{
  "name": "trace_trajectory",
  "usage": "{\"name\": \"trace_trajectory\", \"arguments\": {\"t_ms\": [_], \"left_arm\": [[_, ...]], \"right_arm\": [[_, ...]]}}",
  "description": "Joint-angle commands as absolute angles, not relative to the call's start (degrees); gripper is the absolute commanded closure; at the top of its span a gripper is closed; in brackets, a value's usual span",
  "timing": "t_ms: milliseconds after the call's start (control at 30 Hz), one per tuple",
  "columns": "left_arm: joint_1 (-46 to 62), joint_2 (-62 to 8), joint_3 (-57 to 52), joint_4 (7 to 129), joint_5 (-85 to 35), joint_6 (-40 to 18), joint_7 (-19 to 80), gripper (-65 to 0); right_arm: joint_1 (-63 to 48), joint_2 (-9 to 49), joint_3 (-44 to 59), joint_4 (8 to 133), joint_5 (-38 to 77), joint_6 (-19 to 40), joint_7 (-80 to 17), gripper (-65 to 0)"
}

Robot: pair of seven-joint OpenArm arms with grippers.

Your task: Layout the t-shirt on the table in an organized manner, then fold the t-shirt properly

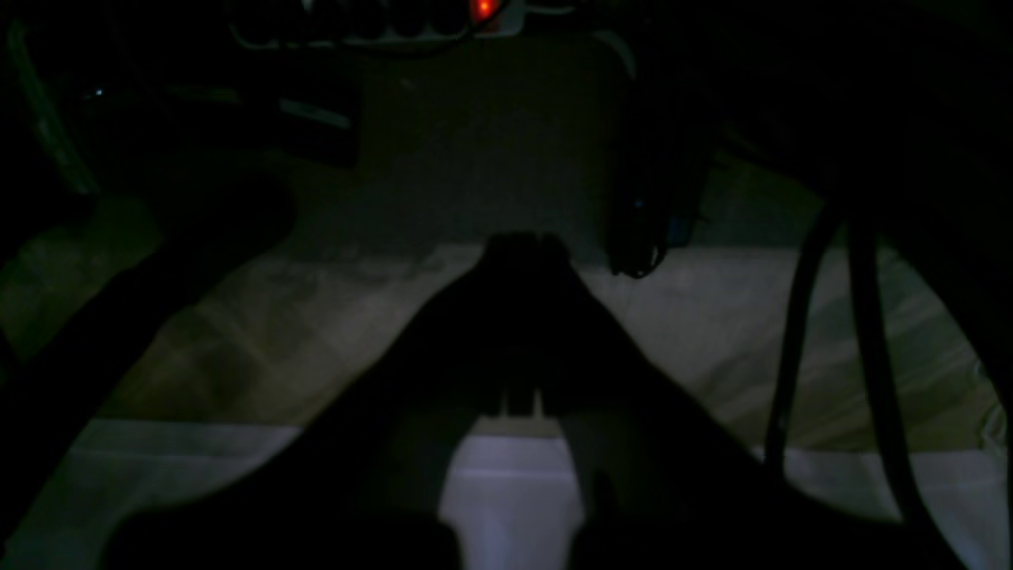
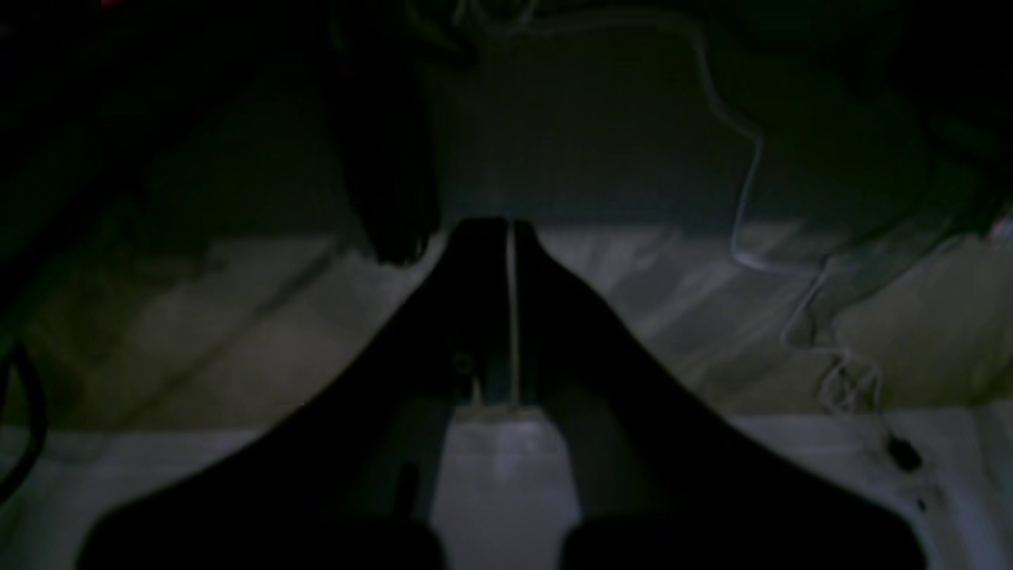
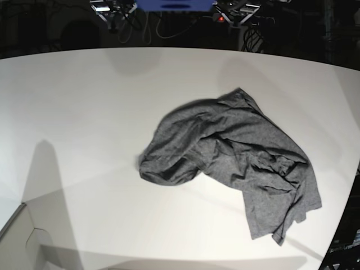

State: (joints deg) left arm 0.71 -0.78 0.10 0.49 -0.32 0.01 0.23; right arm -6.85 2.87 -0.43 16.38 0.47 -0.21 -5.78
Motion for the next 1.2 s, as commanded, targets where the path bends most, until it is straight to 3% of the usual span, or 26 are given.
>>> {"name": "trace_trajectory", "arguments": {"t_ms": [0, 267, 500, 733, 967, 1167], "left_arm": [[2.0, -1.2, 0.0, 0.8, -0.4, 0.2, 0.7, 0.0], [16.2, -4.4, 0.0, 22.6, -1.1, 0.2, 0.8, 0.0], [31.3, -9.0, 0.4, 49.9, -15.1, 0.1, 1.3, 0.0], [43.6, -13.4, 0.1, 73.7, -20.6, 0.1, 1.3, 0.0], [49.9, -14.9, 0.0, 89.4, -21.1, 0.4, 1.3, 0.0], [53.1, -14.9, 0.0, 100.6, -21.1, 0.6, 1.3, 0.0]], "right_arm": [[-9.1, 3.8, -0.4, 18.6, 0.6, 0.3, -6.1, 0.0], [-21.8, 5.8, -0.3, 36.7, 0.6, 0.3, -6.1, 0.0], [-33.1, 7.5, 0.1, 54.9, 0.7, 0.4, -6.1, 0.0], [-44.5, 10.2, 0.2, 75.7, 0.9, 0.4, -6.1, 0.0], [-51.9, 15.3, 0.1, 95.4, 10.1, 0.4, -6.2, 0.0], [-53.5, 15.6, 0.2, 106.9, 10.6, 0.3, -6.6, 0.0]]}}
